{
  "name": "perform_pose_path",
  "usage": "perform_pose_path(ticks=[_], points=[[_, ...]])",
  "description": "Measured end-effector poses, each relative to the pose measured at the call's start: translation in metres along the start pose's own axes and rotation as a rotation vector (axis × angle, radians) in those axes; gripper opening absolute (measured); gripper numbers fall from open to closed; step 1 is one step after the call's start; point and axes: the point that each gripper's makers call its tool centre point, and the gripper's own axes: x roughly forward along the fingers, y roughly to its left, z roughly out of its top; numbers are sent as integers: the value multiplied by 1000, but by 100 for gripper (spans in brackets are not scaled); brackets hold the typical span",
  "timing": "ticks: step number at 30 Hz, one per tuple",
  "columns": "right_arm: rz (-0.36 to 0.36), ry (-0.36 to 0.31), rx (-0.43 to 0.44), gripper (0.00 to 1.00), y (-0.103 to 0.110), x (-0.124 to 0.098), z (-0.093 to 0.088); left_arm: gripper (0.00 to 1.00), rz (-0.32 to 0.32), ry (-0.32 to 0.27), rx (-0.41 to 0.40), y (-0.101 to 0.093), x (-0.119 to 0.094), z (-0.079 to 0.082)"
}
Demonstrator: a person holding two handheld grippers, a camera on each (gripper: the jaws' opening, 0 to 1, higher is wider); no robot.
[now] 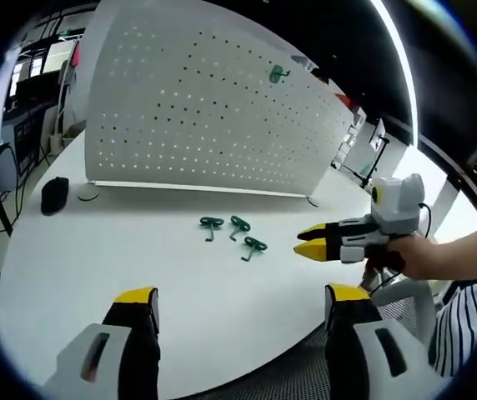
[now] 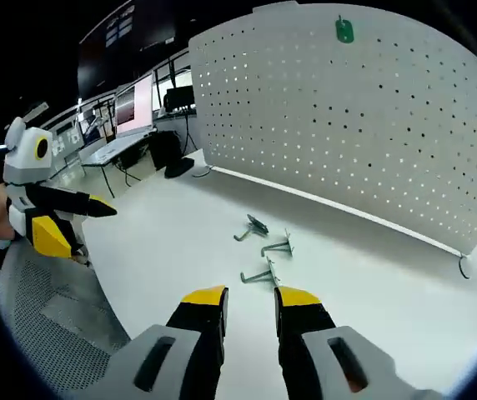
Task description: Insert the hook assembly into the mounting plate slot until the hook locks in place.
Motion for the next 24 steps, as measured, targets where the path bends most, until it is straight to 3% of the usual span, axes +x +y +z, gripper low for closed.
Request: perform_pose_path(ticks=[5,19,24], points=[[26,61,-9,14,-3,18,-7,83,-2,19,-6,1,5,-5],[58,180,-113,13,-17,62,-14,81,-17,60,-34,1,13,-14],[58,210,-91,12,-23,70,-21,81,-9,63,-41,6,17,-14]])
